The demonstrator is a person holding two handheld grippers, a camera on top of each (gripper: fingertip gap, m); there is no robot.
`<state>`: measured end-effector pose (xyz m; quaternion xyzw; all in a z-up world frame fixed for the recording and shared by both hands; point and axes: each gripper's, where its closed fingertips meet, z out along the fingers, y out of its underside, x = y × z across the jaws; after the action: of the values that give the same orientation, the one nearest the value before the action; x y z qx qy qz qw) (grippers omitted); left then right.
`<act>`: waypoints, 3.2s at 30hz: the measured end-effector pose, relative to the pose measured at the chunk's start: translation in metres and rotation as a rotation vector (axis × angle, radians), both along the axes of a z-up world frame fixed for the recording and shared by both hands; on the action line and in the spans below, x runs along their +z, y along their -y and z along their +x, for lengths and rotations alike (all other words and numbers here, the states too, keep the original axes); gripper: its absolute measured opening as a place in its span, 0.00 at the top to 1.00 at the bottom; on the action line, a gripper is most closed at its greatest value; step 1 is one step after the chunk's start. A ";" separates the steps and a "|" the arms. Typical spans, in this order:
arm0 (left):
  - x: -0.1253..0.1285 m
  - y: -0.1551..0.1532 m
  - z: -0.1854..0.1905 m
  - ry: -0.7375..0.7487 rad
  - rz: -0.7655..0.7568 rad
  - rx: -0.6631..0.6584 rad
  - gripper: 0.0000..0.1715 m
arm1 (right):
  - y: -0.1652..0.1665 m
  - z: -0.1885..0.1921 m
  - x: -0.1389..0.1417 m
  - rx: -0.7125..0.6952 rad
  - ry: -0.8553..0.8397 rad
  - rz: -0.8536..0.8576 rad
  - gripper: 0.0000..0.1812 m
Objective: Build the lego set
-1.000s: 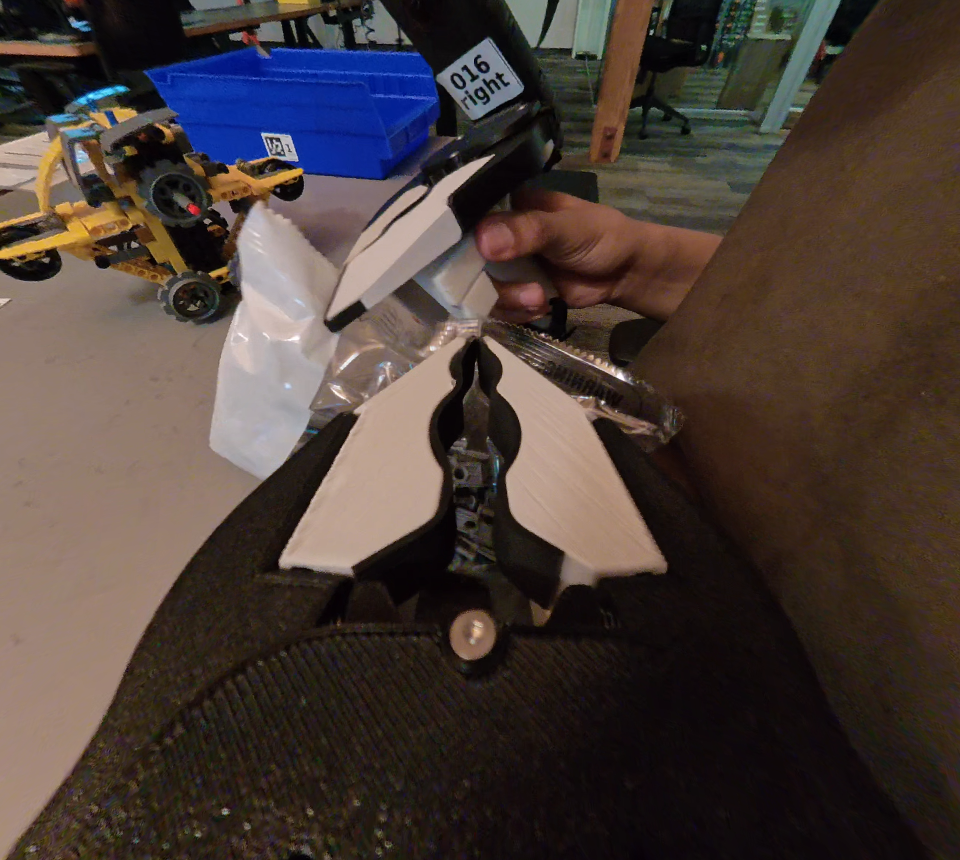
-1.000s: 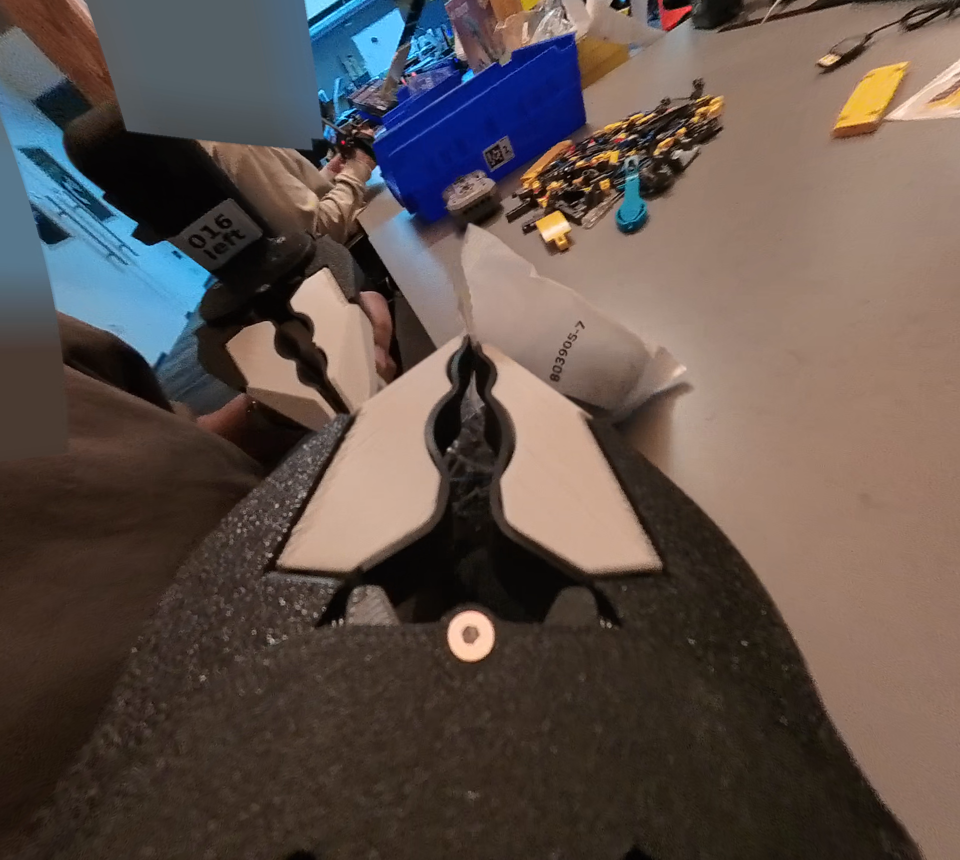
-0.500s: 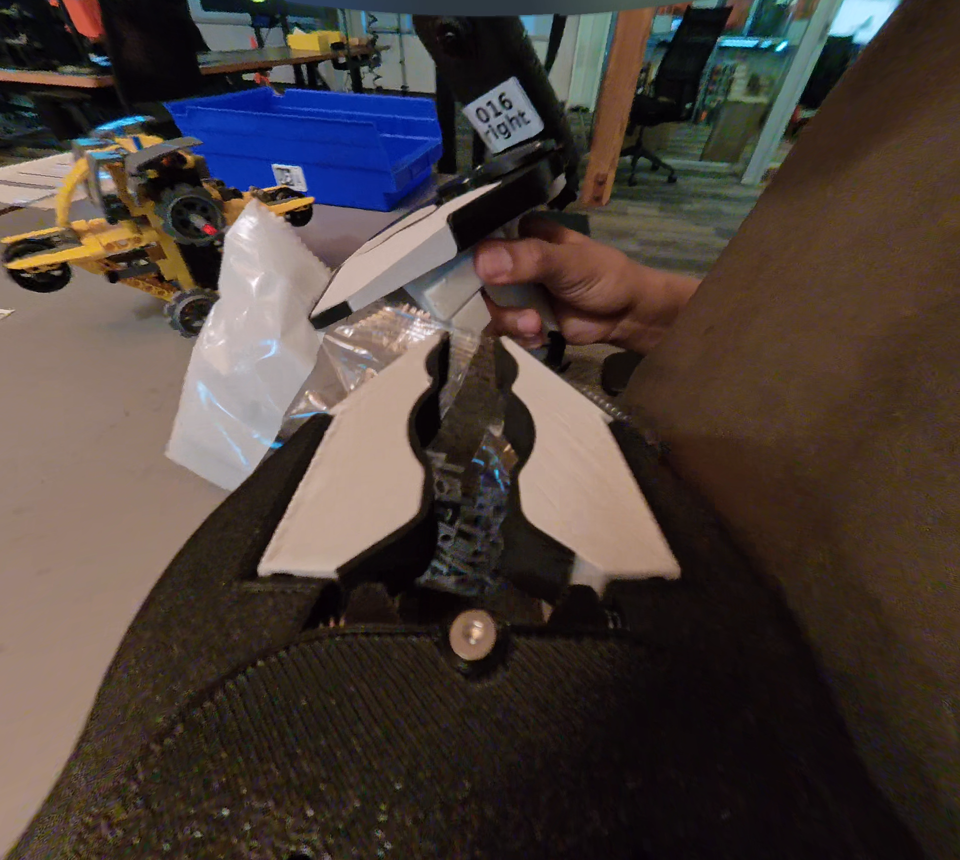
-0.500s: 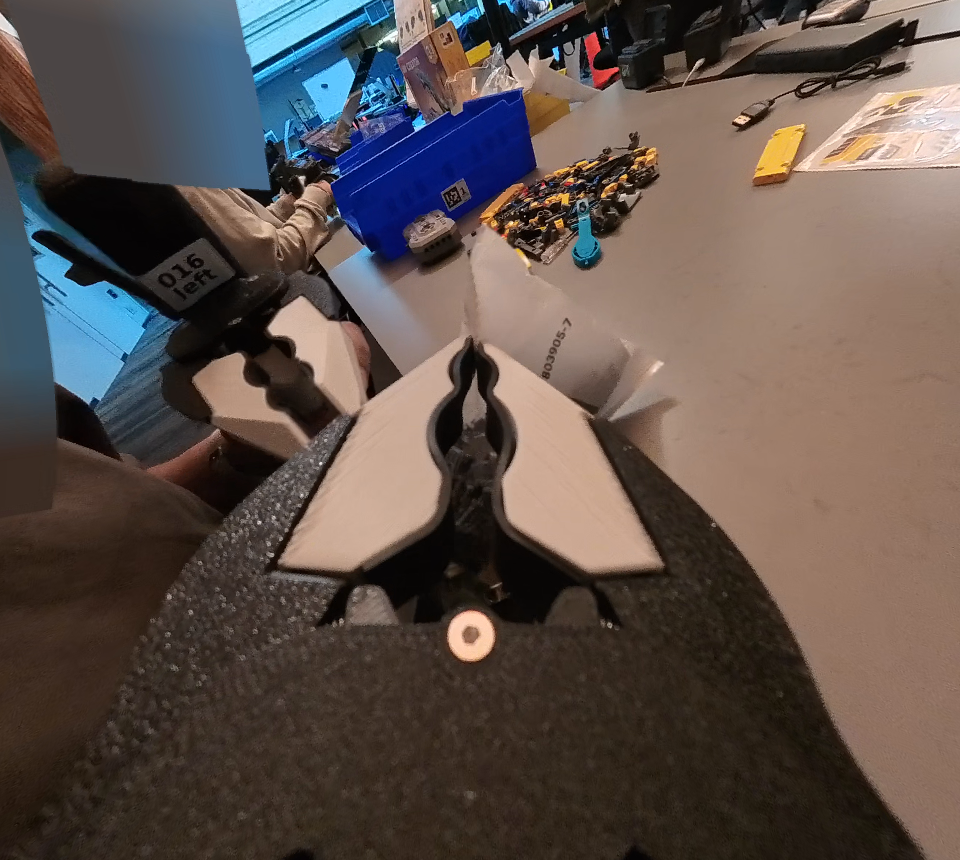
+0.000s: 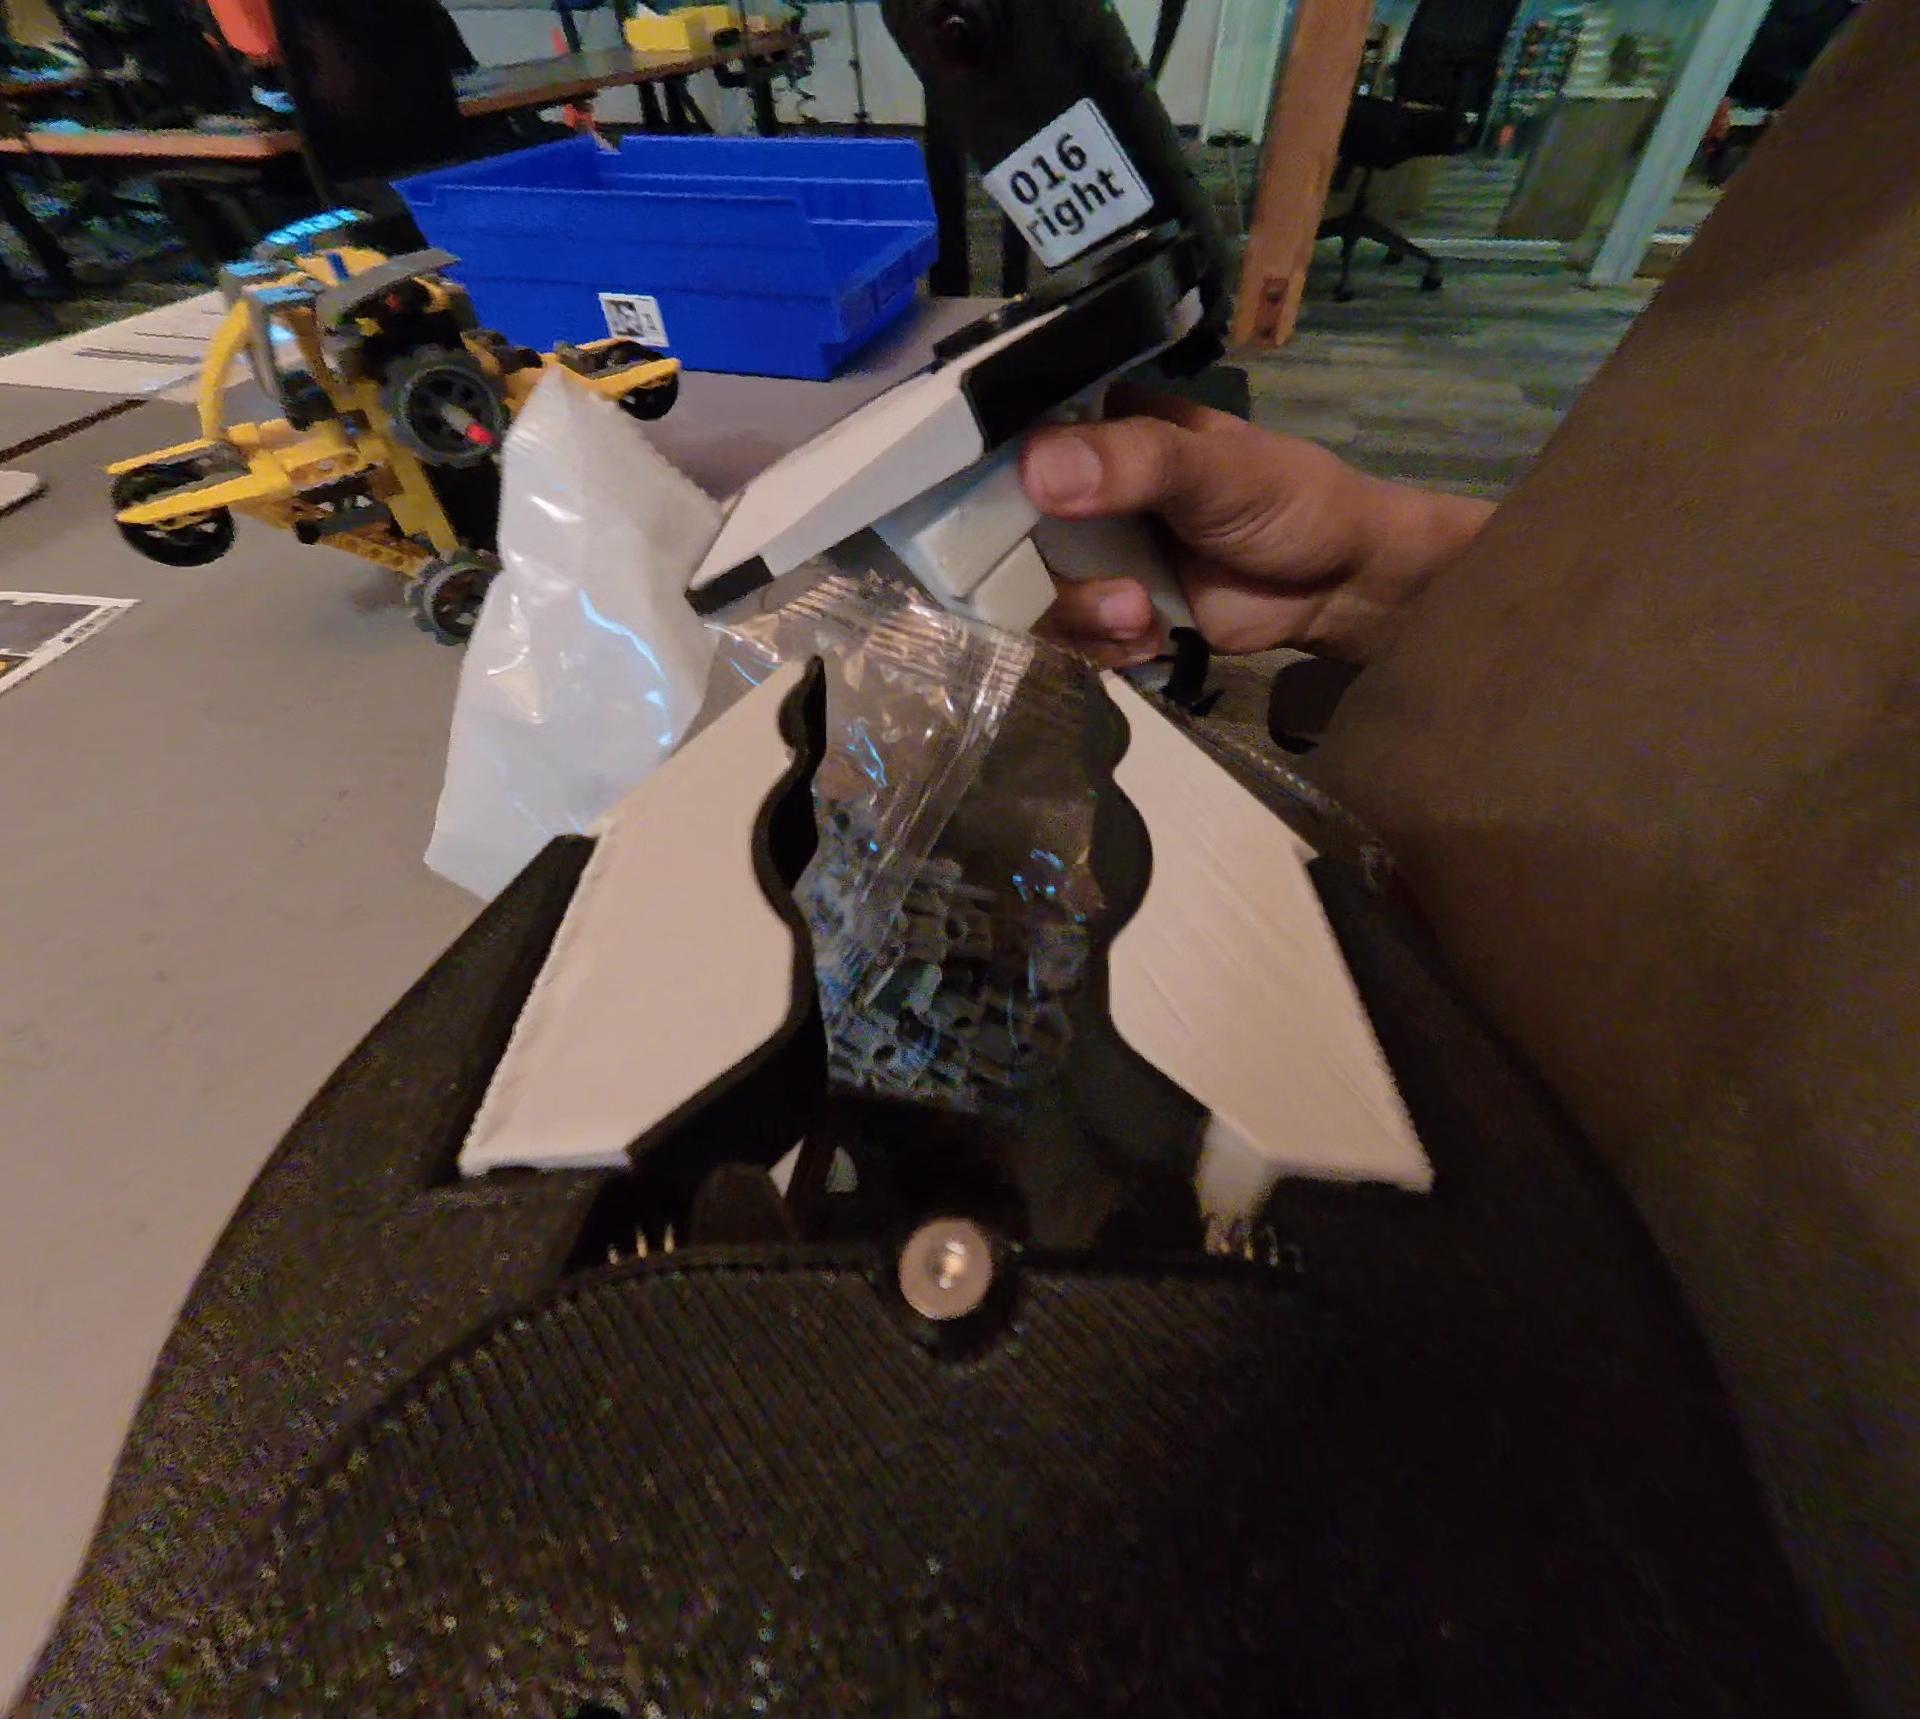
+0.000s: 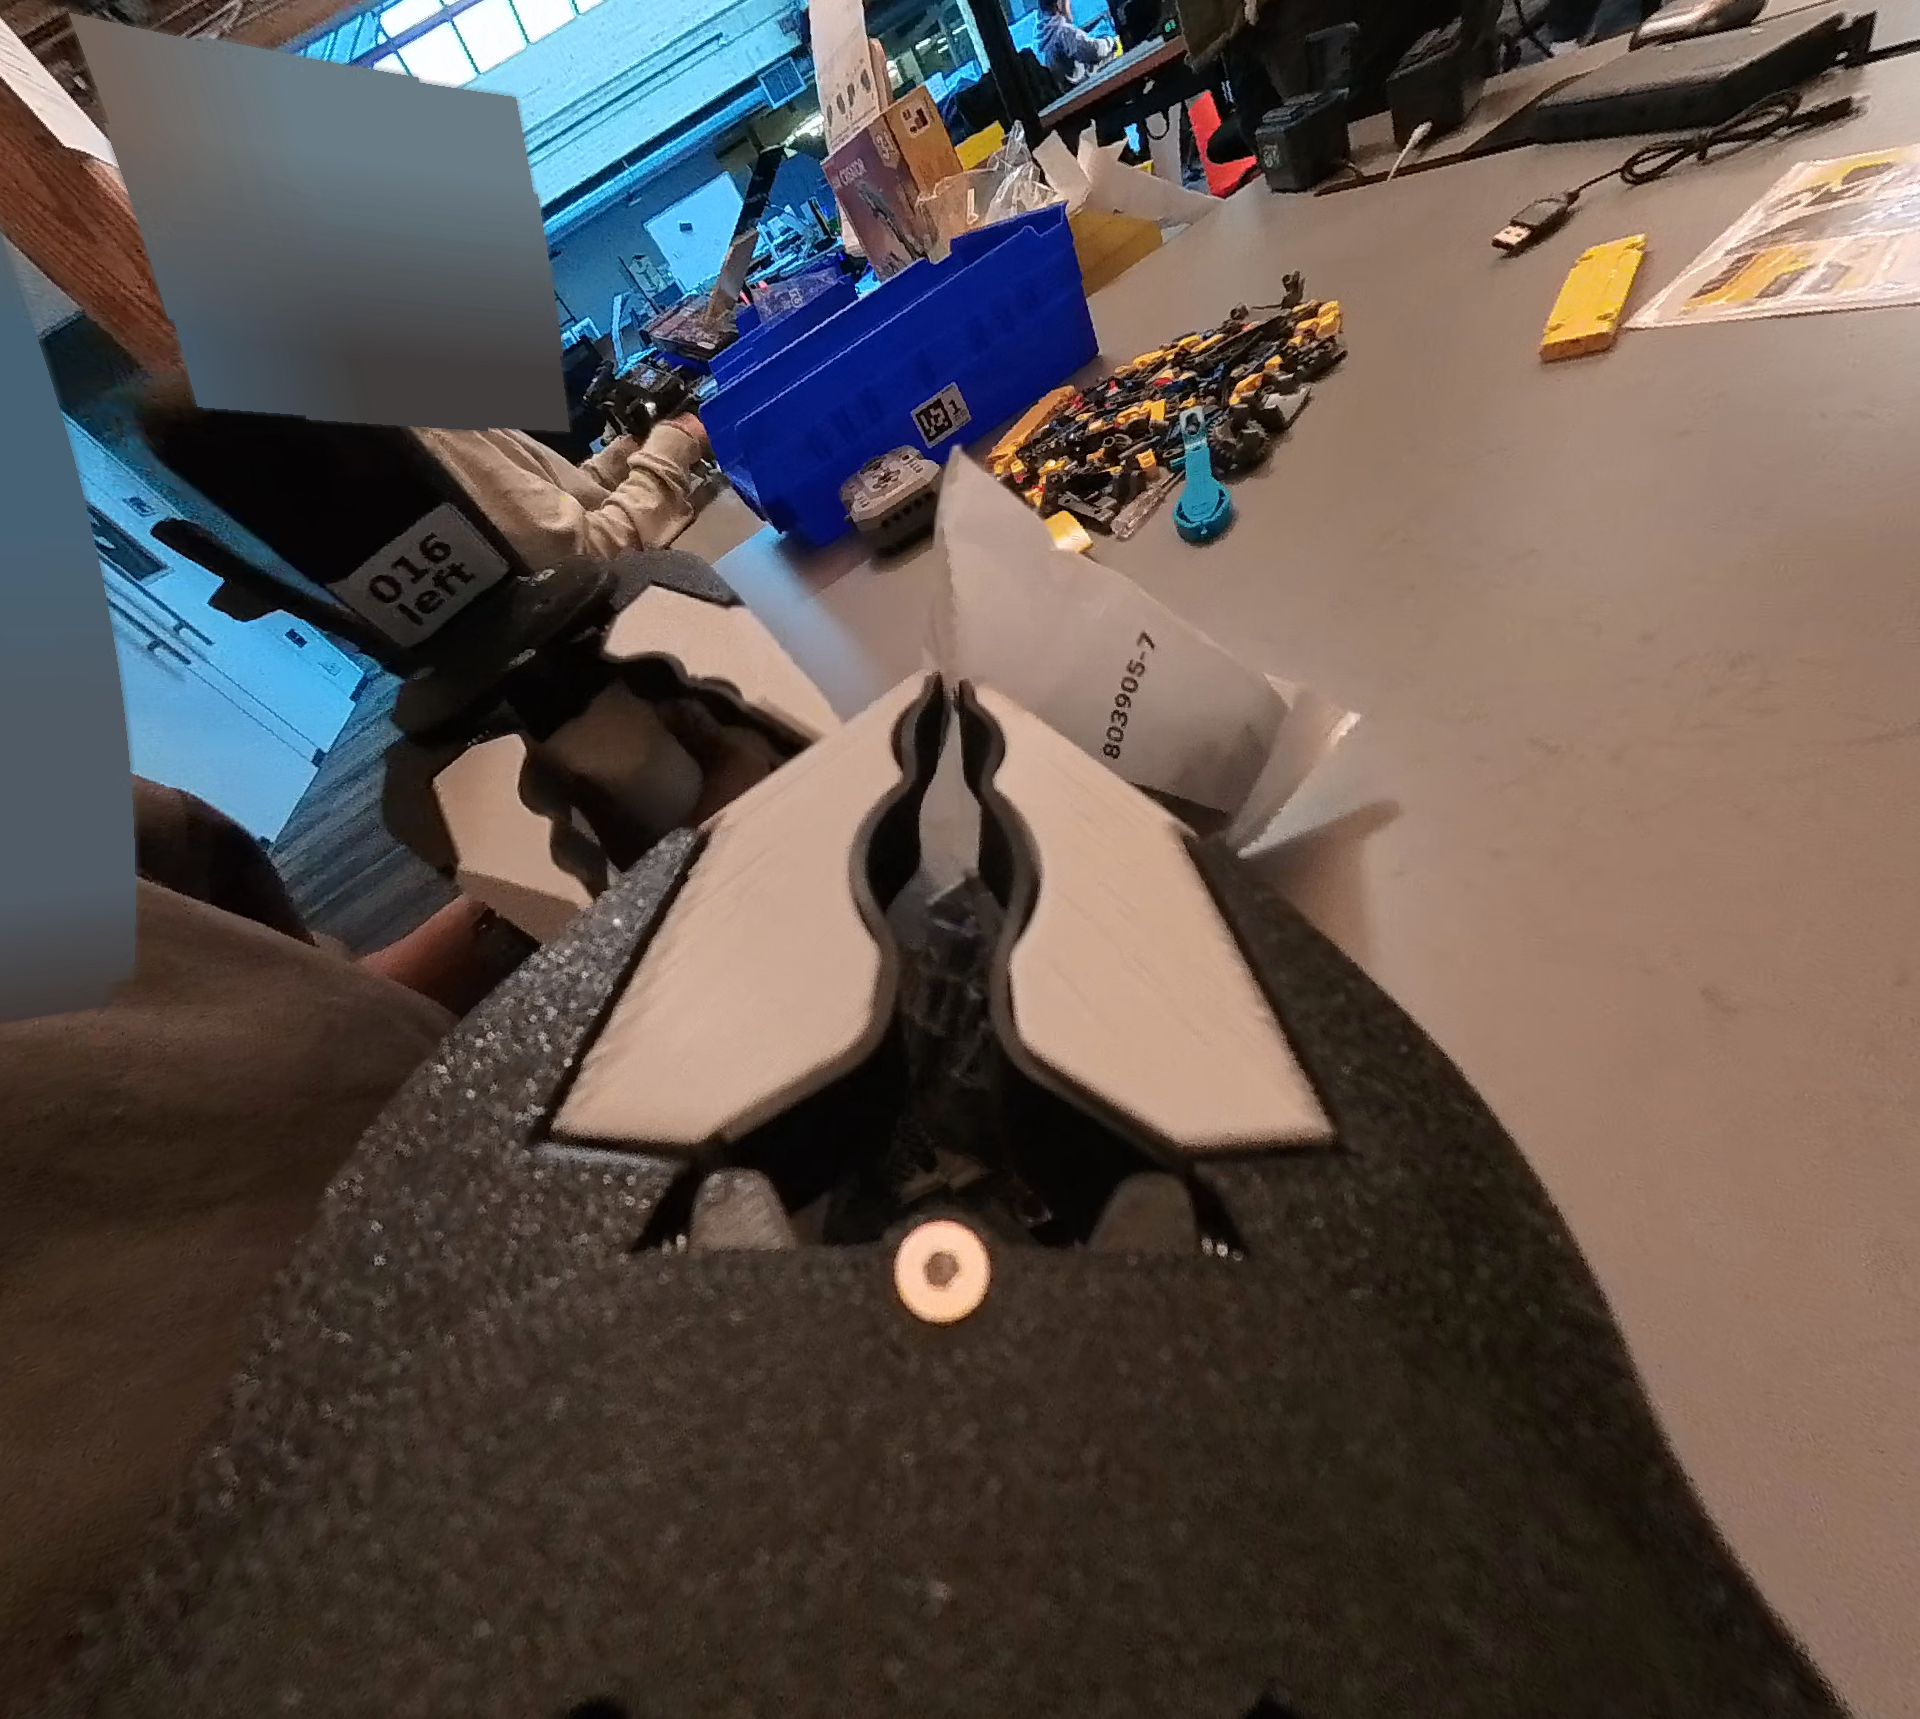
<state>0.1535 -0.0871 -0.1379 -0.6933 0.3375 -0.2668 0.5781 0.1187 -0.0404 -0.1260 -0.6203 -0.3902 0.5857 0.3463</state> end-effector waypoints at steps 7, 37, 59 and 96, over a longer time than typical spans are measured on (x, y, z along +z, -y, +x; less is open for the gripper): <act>-0.004 0.011 0.011 0.005 -0.020 -0.096 0.83 | -0.001 0.000 0.002 -0.001 -0.026 -0.015 0.99; 0.001 -0.011 0.023 0.072 -0.003 0.015 1.00 | -0.005 -0.005 0.002 -0.039 -0.060 -0.082 0.99; 0.000 -0.009 0.025 -0.049 0.077 0.071 1.00 | 0.028 0.025 -0.009 0.240 0.080 -0.210 1.00; 0.014 -0.035 0.008 -0.181 0.226 0.417 1.00 | -0.010 0.012 0.012 0.018 -0.307 -0.389 1.00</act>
<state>0.1617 -0.0518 -0.1240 -0.6999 0.2652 -0.0393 0.6620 0.1307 -0.0306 -0.1145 -0.5755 -0.2182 0.7402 0.2705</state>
